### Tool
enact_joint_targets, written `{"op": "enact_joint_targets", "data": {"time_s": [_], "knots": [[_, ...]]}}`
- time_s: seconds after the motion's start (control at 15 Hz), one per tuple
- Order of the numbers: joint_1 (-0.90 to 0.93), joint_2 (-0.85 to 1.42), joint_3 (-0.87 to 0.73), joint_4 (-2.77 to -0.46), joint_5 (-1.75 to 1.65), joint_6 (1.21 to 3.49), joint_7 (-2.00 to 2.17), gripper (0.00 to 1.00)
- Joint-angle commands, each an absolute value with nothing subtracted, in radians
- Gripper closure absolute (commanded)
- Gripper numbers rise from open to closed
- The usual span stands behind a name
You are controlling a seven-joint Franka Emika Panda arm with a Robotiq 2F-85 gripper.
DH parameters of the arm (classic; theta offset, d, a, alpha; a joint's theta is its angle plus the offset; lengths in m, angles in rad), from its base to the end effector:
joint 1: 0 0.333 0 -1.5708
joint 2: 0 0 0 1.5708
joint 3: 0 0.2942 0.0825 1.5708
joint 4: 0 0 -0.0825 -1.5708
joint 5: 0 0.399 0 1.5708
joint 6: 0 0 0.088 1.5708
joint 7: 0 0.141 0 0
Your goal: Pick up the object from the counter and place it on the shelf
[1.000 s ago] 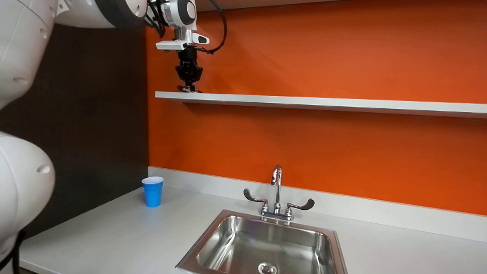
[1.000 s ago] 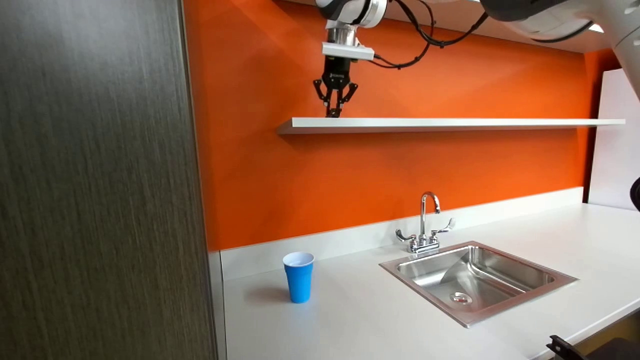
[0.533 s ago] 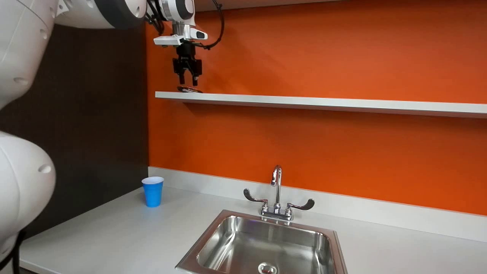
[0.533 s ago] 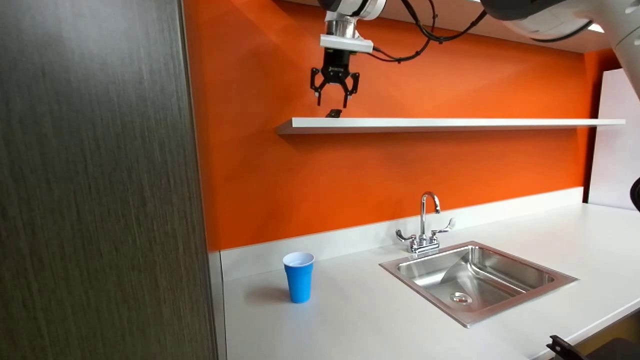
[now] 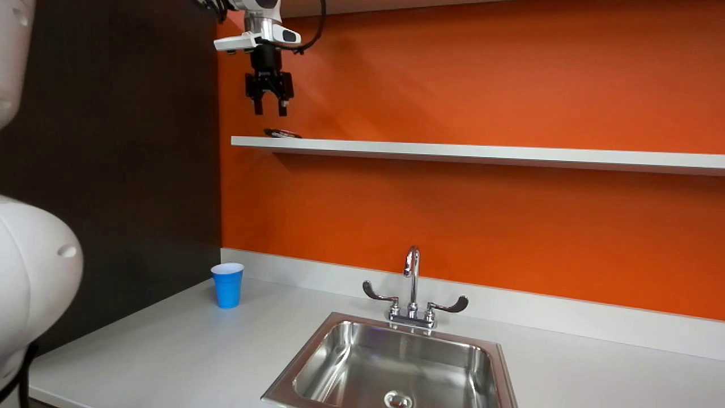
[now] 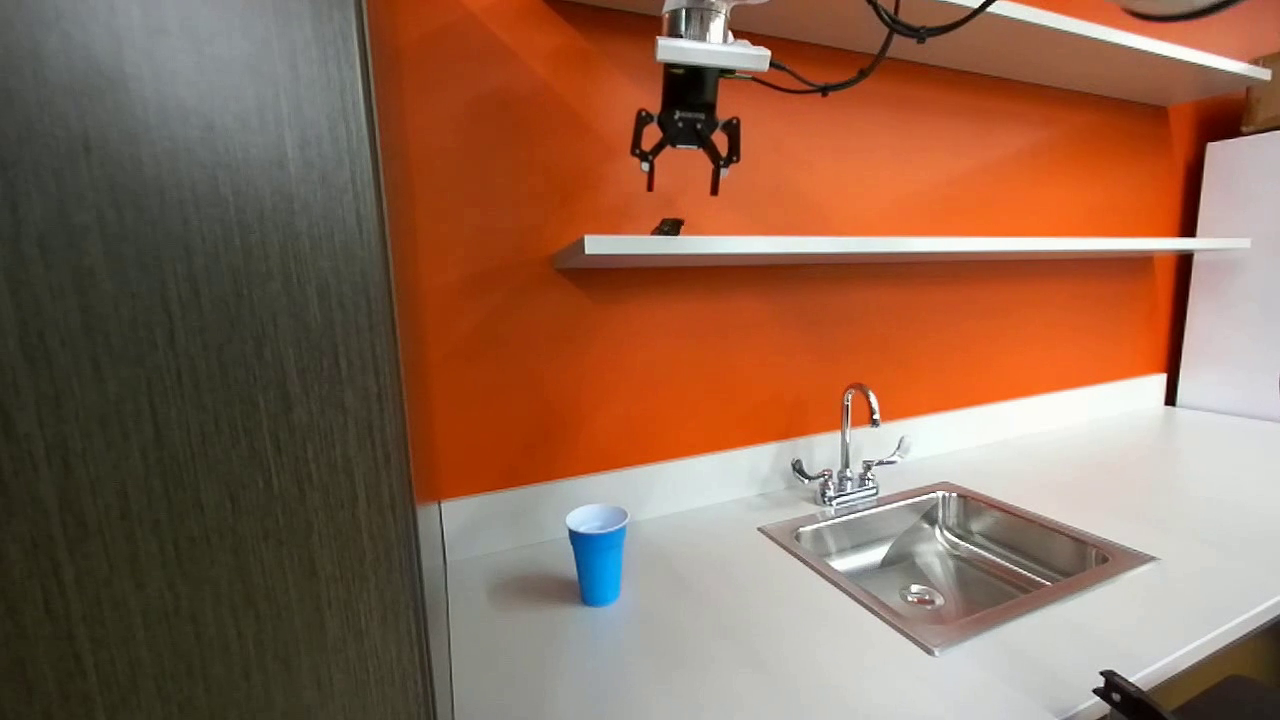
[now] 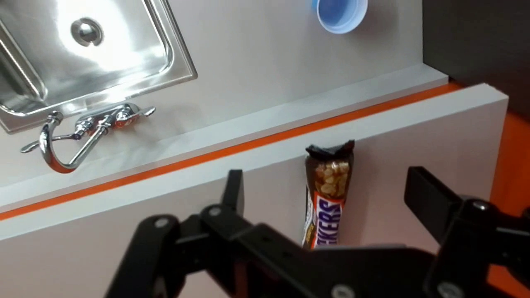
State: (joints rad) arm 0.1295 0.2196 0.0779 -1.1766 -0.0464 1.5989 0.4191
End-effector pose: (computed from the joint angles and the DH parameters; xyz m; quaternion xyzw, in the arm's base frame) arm 0.6265 0.1189 0.6327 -0.9888 0.1086 -0.1011 0.0172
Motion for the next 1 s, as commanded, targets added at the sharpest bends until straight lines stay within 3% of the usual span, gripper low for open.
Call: {"op": "enact_joint_targets", "data": {"time_s": [0.0, 0.93], "knots": [[0.135, 0.055, 0.083, -1.422, -0.066, 1.624, 0.385, 0.00], [0.112, -0.331, 0.064, -2.177, 0.089, 1.858, 0.083, 0.00]]}}
